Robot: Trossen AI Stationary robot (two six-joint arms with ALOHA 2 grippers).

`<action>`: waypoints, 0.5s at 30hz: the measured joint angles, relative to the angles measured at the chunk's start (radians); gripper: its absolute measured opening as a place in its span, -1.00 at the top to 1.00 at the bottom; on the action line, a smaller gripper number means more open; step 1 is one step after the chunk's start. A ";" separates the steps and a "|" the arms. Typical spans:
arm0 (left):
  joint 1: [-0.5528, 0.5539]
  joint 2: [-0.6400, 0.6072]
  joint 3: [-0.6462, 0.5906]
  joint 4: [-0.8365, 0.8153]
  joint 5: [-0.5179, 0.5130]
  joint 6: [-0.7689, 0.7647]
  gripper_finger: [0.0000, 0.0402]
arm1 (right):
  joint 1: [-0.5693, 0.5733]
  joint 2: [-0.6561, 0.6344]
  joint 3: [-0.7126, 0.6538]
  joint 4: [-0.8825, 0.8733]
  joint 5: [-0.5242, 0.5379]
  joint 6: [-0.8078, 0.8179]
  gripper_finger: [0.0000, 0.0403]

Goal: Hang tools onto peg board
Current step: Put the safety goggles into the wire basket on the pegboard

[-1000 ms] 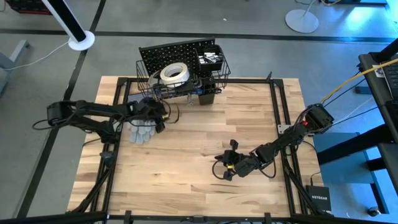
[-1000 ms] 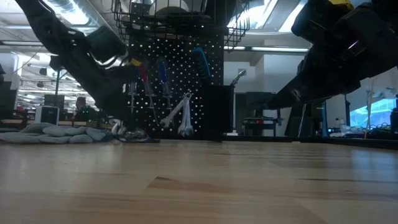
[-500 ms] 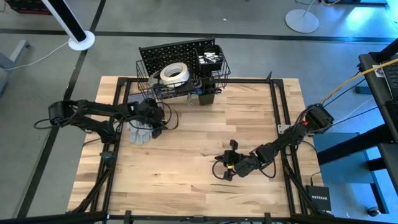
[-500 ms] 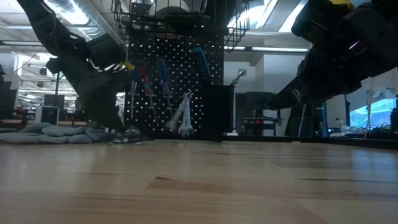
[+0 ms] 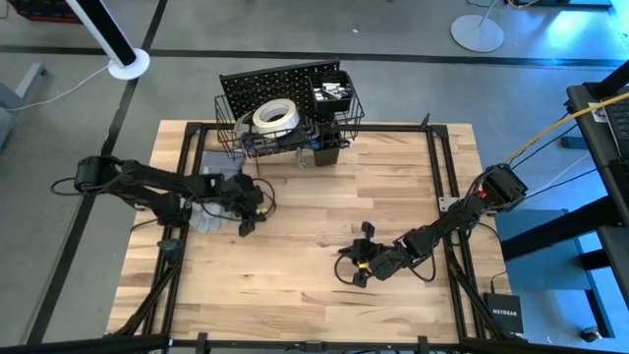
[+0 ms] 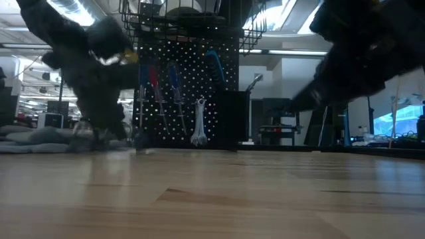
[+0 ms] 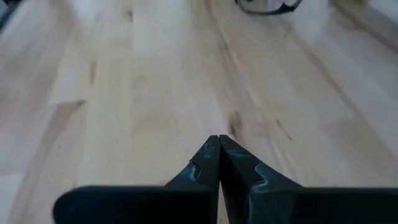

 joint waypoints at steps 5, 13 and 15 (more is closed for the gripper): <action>-0.165 -0.037 0.061 0.039 -0.011 -0.066 0.97 | 0.000 0.000 0.062 0.001 0.001 -0.087 0.95; -0.414 -0.070 0.117 0.379 -0.030 -0.079 0.97 | -0.005 0.000 0.181 0.085 0.256 -0.342 0.95; -0.452 -0.070 0.126 0.483 -0.030 -0.073 0.97 | -0.025 0.000 0.193 0.169 0.278 -0.450 0.95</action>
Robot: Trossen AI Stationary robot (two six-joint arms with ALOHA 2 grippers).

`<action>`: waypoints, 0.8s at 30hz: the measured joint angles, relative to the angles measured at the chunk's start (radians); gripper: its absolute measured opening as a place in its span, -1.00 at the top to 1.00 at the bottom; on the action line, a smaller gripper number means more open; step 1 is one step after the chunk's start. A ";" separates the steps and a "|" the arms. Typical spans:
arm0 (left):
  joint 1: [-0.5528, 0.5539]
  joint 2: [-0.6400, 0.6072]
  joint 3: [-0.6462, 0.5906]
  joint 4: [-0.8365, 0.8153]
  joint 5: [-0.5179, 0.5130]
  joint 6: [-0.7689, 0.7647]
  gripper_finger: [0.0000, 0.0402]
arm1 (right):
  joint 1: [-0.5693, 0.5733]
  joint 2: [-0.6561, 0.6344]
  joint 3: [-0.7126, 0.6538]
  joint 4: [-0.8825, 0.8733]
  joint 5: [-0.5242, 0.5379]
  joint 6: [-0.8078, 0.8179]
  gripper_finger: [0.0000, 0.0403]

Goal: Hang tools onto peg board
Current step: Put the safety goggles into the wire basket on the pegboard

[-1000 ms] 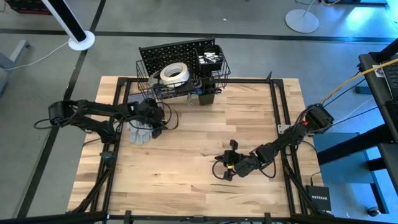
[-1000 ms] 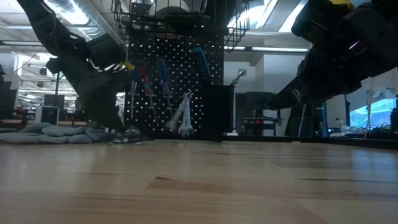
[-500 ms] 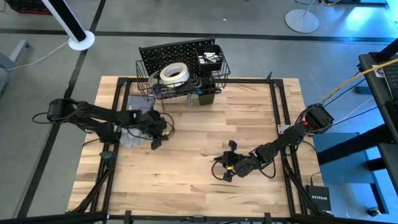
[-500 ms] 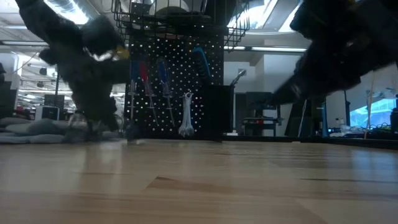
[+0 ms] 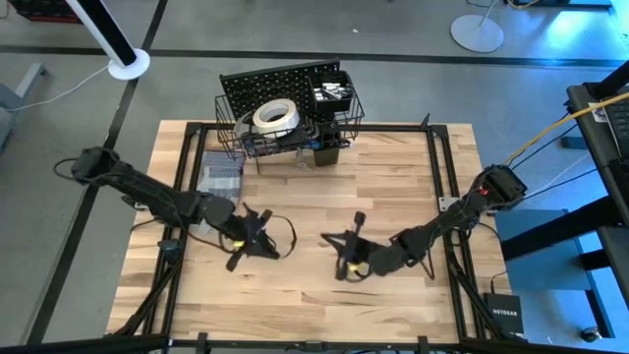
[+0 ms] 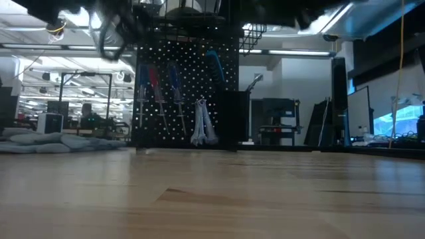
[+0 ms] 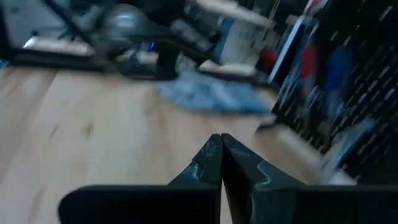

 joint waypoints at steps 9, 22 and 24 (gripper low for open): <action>-0.070 0.000 0.044 0.082 -0.084 0.027 0.97 | -0.137 0.017 0.106 0.288 -0.186 -0.324 0.95; -0.068 0.000 0.103 0.084 -0.206 0.147 0.97 | -0.138 0.056 0.285 -0.018 -0.227 -0.323 0.95; -0.068 0.000 0.103 0.084 -0.226 0.157 0.94 | -0.116 0.013 0.285 -0.074 -0.142 -0.326 0.95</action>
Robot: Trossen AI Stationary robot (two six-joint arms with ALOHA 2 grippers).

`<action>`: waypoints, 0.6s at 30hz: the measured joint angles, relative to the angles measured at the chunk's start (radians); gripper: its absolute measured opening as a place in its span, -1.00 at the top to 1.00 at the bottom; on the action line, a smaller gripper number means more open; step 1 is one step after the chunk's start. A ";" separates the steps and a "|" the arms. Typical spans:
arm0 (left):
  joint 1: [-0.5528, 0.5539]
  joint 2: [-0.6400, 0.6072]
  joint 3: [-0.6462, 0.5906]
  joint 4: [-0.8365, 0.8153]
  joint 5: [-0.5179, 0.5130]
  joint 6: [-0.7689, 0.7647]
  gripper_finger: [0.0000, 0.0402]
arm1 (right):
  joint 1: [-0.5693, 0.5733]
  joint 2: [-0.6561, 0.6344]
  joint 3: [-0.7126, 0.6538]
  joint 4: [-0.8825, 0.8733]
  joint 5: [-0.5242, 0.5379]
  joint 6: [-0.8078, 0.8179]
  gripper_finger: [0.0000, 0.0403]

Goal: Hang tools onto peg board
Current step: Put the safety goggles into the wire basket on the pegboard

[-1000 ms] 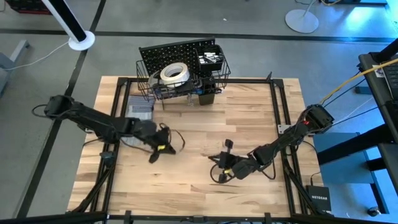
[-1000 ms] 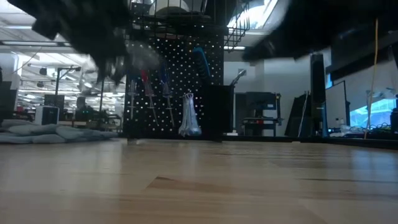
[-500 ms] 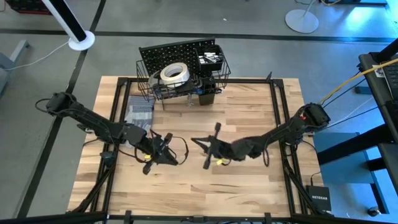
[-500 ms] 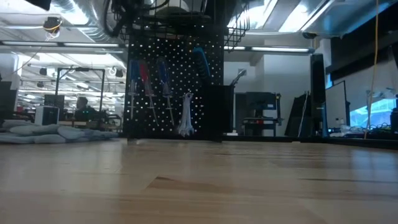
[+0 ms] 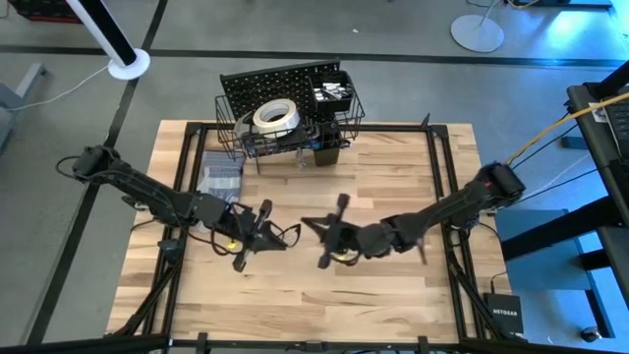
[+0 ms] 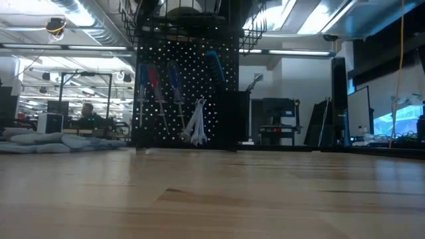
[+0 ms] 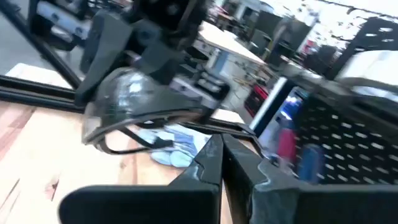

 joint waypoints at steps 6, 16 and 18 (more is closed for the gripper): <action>0.001 0.000 0.000 0.037 -0.082 0.046 0.92 | 0.054 -0.097 0.001 -0.236 0.016 0.223 0.87; 0.001 0.000 0.000 0.184 -0.141 0.136 0.97 | -0.021 -0.005 0.000 -0.037 -0.268 0.289 0.31; 0.000 0.000 0.000 0.189 -0.141 0.135 0.97 | -0.042 0.010 0.000 0.037 -0.291 0.248 0.28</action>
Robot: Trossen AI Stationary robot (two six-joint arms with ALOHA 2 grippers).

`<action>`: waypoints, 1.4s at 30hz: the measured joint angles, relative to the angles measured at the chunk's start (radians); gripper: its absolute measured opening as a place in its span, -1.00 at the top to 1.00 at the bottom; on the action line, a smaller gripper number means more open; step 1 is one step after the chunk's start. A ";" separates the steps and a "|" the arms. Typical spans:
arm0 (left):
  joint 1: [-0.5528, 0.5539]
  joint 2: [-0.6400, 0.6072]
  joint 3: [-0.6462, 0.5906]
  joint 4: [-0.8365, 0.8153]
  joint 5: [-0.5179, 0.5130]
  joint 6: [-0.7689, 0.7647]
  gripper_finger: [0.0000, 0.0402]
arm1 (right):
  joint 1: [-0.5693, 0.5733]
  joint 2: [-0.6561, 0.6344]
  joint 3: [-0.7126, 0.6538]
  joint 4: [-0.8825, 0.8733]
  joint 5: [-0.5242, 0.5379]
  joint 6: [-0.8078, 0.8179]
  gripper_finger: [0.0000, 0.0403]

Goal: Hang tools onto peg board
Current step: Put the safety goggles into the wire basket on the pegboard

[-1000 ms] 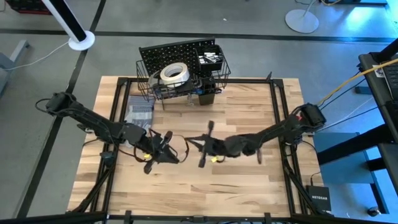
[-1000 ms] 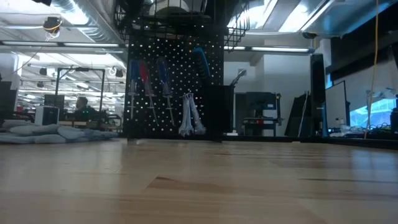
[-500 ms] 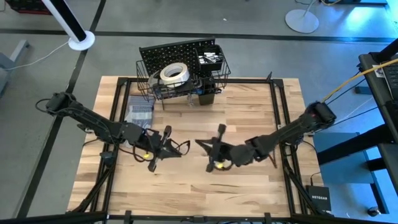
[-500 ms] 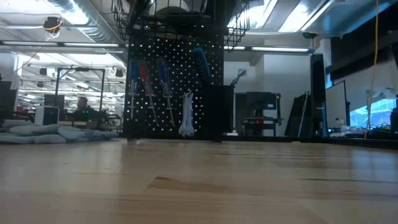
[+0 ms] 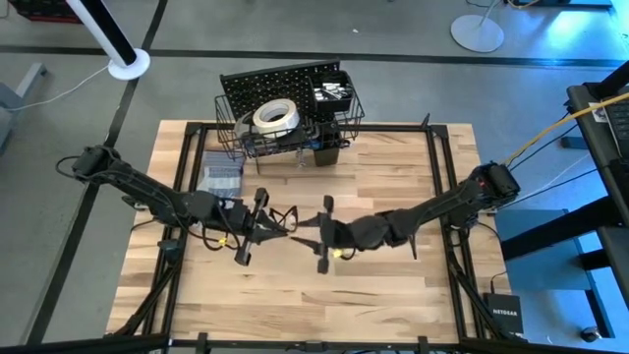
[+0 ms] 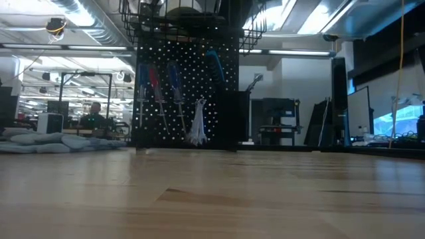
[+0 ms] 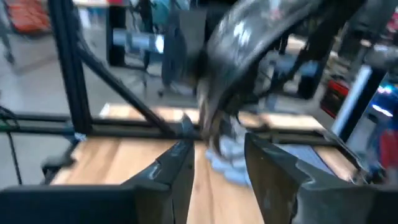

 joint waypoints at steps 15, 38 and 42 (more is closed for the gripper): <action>0.000 -0.001 0.000 0.017 0.002 0.025 0.91 | -0.055 0.003 0.000 0.168 -0.180 -0.033 0.75; -0.045 -0.471 -0.008 -0.766 -0.043 -0.188 0.34 | -0.061 -0.018 0.485 -0.421 -0.112 -0.256 0.88; -0.043 -0.478 -0.038 -0.807 -0.062 -0.213 0.36 | -0.086 -0.018 0.576 -0.410 -0.085 -0.310 0.88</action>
